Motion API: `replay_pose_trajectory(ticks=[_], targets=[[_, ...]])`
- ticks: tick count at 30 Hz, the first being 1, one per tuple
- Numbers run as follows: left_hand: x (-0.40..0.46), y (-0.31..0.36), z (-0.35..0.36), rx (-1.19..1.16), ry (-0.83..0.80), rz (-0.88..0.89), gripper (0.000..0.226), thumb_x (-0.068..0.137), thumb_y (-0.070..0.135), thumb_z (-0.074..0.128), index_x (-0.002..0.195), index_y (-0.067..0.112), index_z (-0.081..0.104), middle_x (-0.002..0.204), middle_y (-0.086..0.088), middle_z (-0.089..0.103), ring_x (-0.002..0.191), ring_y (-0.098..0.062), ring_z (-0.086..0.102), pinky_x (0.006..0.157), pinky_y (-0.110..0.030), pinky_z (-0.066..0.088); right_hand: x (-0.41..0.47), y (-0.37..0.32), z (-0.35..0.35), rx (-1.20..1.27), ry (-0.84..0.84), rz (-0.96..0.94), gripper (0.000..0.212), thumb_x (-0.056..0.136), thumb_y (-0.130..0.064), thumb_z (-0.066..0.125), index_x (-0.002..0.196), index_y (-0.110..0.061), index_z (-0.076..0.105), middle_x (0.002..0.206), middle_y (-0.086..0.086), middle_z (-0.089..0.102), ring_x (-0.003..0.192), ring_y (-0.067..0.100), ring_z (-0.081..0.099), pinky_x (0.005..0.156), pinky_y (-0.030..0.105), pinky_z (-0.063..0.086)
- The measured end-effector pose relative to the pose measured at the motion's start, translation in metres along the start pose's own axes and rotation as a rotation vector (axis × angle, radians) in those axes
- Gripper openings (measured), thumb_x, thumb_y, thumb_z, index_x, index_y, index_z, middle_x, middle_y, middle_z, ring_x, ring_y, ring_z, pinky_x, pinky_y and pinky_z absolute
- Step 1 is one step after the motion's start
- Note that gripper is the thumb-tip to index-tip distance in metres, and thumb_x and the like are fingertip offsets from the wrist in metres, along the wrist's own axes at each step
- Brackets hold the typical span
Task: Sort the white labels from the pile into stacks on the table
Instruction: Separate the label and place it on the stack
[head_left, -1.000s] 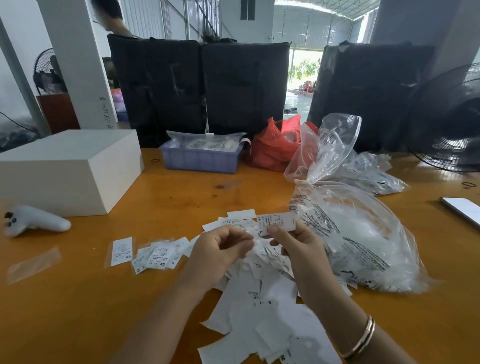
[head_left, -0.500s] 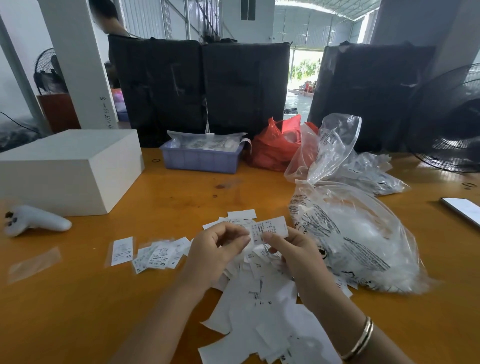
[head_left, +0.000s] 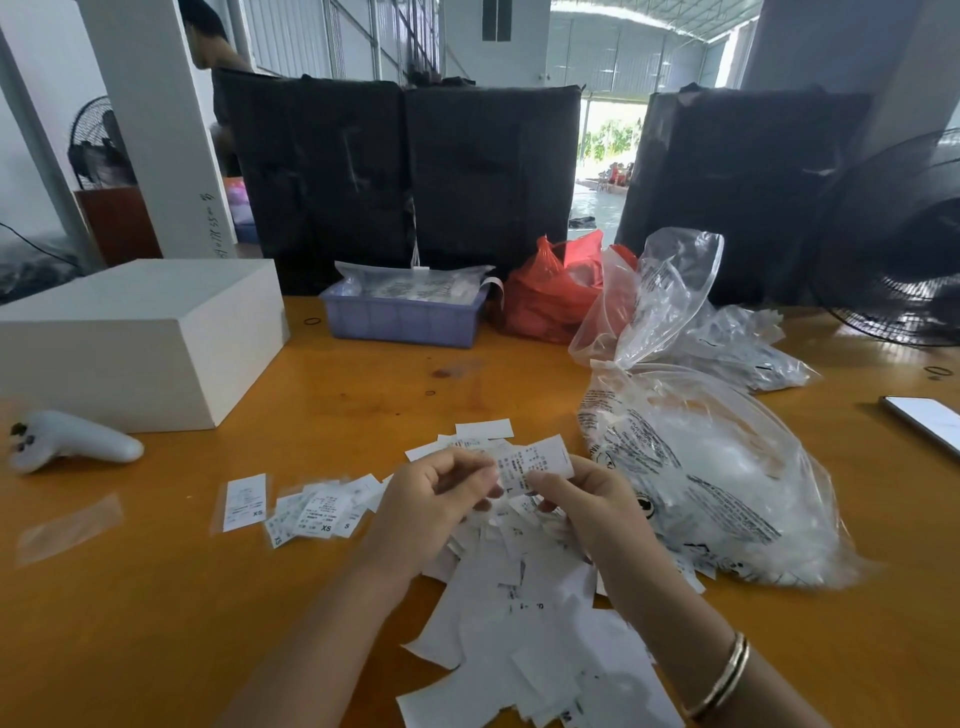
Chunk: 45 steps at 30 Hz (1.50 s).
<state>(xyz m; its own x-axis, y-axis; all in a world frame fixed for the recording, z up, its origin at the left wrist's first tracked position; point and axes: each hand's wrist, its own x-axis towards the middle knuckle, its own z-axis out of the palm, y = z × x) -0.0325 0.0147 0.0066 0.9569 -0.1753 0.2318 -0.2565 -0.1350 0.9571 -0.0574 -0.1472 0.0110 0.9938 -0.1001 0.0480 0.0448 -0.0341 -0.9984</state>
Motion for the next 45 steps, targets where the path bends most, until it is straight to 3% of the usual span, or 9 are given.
replay_pose_trajectory(ticks=[2, 5, 9, 17, 22, 28, 36, 39, 45], targets=[[-0.001, 0.0, 0.001, 0.035, -0.043, -0.003, 0.009, 0.087, 0.018, 0.066, 0.083, 0.025, 0.069, 0.07, 0.016, 0.072, 0.068, -0.001, 0.068, 0.056, -0.007, 0.046, -0.001, 0.002, 0.001, -0.094, -0.028, -0.066, 0.009, 0.087, -0.021, 0.066, 0.087, -0.015, 0.073, 0.085, 0.018, 0.07, 0.074, 0.038, 0.063, 0.068, 0.046, 0.053], [0.0, 0.0, 0.002, 0.048, -0.047, -0.008, 0.009, 0.087, 0.017, 0.066, 0.083, 0.024, 0.07, 0.067, 0.016, 0.071, 0.066, -0.001, 0.068, 0.055, -0.007, 0.045, -0.001, 0.006, 0.004, -0.185, 0.015, -0.181, 0.007, 0.088, -0.024, 0.066, 0.094, -0.02, 0.066, 0.08, 0.001, 0.069, 0.07, 0.023, 0.063, 0.061, 0.031, 0.052], [0.0, -0.001, 0.002, -0.016, -0.002, -0.045, 0.004, 0.086, 0.021, 0.068, 0.087, 0.02, 0.072, 0.066, 0.014, 0.071, 0.062, 0.002, 0.066, 0.053, -0.007, 0.044, 0.001, 0.005, 0.0, -0.158, 0.145, -0.285, 0.02, 0.087, -0.008, 0.065, 0.09, -0.028, 0.063, 0.079, -0.002, 0.069, 0.074, 0.022, 0.064, 0.069, 0.034, 0.055], [0.0, -0.002, 0.004, 0.039, 0.017, -0.062, 0.004, 0.085, 0.024, 0.068, 0.085, 0.027, 0.072, 0.075, 0.017, 0.072, 0.076, 0.003, 0.066, 0.061, -0.009, 0.048, -0.004, 0.007, 0.006, -0.317, 0.068, -0.363, 0.023, 0.088, -0.009, 0.064, 0.083, -0.031, 0.067, 0.07, -0.025, 0.064, 0.068, -0.006, 0.058, 0.061, 0.01, 0.043], [0.001, -0.003, 0.005, -0.017, 0.069, -0.11, 0.01, 0.084, 0.028, 0.068, 0.092, 0.023, 0.073, 0.085, 0.012, 0.073, 0.085, -0.003, 0.068, 0.071, -0.017, 0.052, -0.007, 0.007, 0.01, -0.309, 0.004, -0.359, 0.01, 0.088, -0.018, 0.064, 0.088, -0.025, 0.07, 0.08, -0.021, 0.066, 0.069, -0.004, 0.056, 0.063, 0.01, 0.042], [0.002, 0.0, -0.005, -0.068, 0.175, -0.103, 0.005, 0.088, 0.027, 0.066, 0.086, 0.028, 0.07, 0.078, 0.014, 0.071, 0.069, 0.007, 0.064, 0.053, -0.006, 0.045, -0.002, 0.008, 0.002, -0.271, 0.102, -0.346, 0.018, 0.091, -0.016, 0.059, 0.092, -0.034, 0.063, 0.077, -0.017, 0.064, 0.063, -0.006, 0.052, 0.057, 0.012, 0.042], [0.016, -0.014, -0.084, 0.588, 0.58, -0.086, 0.01, 0.093, 0.017, 0.058, 0.1, 0.023, 0.061, 0.081, 0.006, 0.059, 0.059, -0.016, 0.057, 0.044, -0.023, 0.038, 0.007, 0.004, -0.017, -0.478, 0.353, -0.5, 0.034, 0.088, -0.006, 0.062, 0.082, -0.039, 0.057, 0.076, -0.016, 0.06, 0.067, -0.004, 0.053, 0.06, 0.011, 0.043], [0.016, -0.028, -0.095, 0.781, 0.548, -0.236, 0.005, 0.096, 0.024, 0.055, 0.097, 0.023, 0.059, 0.078, 0.007, 0.057, 0.061, -0.018, 0.059, 0.052, -0.027, 0.042, 0.008, 0.0, -0.023, -0.541, 0.435, -0.624, 0.028, 0.086, 0.0, 0.063, 0.087, -0.028, 0.061, 0.081, -0.019, 0.058, 0.074, -0.001, 0.056, 0.067, 0.008, 0.044], [0.018, -0.042, -0.096, 1.075, 0.437, -0.39, 0.01, 0.091, 0.022, 0.058, 0.1, 0.028, 0.06, 0.101, 0.0, 0.062, 0.092, -0.023, 0.059, 0.086, -0.041, 0.053, 0.01, -0.007, -0.043, -0.784, 0.576, -0.684, 0.013, 0.084, 0.003, 0.063, 0.092, -0.007, 0.069, 0.09, 0.0, 0.064, 0.087, 0.019, 0.055, 0.076, 0.035, 0.05]])
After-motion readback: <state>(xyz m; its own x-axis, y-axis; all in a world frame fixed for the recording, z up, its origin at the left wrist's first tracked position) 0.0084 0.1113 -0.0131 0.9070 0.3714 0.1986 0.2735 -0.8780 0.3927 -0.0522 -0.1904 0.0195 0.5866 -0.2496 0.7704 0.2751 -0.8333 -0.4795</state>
